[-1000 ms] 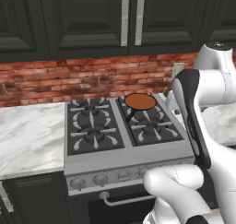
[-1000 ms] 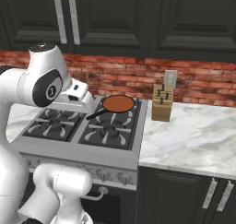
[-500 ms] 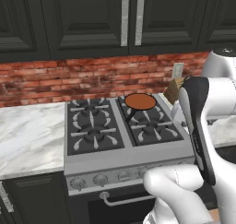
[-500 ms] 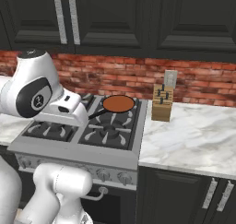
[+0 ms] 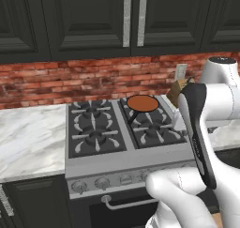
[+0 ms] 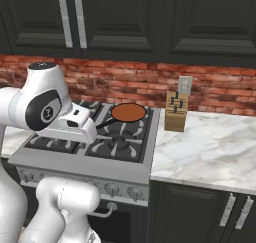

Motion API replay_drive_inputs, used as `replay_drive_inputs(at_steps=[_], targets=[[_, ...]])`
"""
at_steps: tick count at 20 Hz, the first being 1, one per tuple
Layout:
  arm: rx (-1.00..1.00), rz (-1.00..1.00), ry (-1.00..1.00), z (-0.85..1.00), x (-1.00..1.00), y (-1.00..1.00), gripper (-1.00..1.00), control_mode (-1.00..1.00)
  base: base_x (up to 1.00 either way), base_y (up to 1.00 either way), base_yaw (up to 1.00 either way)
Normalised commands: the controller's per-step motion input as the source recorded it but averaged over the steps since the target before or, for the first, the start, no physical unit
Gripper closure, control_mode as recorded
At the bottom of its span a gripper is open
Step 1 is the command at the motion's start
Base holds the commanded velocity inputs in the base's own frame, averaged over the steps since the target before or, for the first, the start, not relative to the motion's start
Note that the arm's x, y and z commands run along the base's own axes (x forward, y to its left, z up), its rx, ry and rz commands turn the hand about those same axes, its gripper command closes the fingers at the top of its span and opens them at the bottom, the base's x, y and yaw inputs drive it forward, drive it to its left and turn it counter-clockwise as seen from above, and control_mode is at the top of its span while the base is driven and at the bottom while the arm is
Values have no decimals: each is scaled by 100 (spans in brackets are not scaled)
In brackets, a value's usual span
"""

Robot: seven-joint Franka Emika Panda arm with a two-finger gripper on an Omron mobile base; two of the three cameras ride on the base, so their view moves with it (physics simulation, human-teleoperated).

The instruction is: Retrieve the fish from the fridge and place it on the saucepan with marinade on the stove.

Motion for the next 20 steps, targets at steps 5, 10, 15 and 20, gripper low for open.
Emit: replay_drive_inputs(at_steps=[5,10,15,20], targets=[[0,0,0,0,0,0,-100,100,-25,0,3],[0,0,0,0,0,0,-100,100,-61,45,72],[0,0,0,0,0,0,-100,100,-2,2,100],[0,0,0,0,0,0,-100,100,0,0,100]])
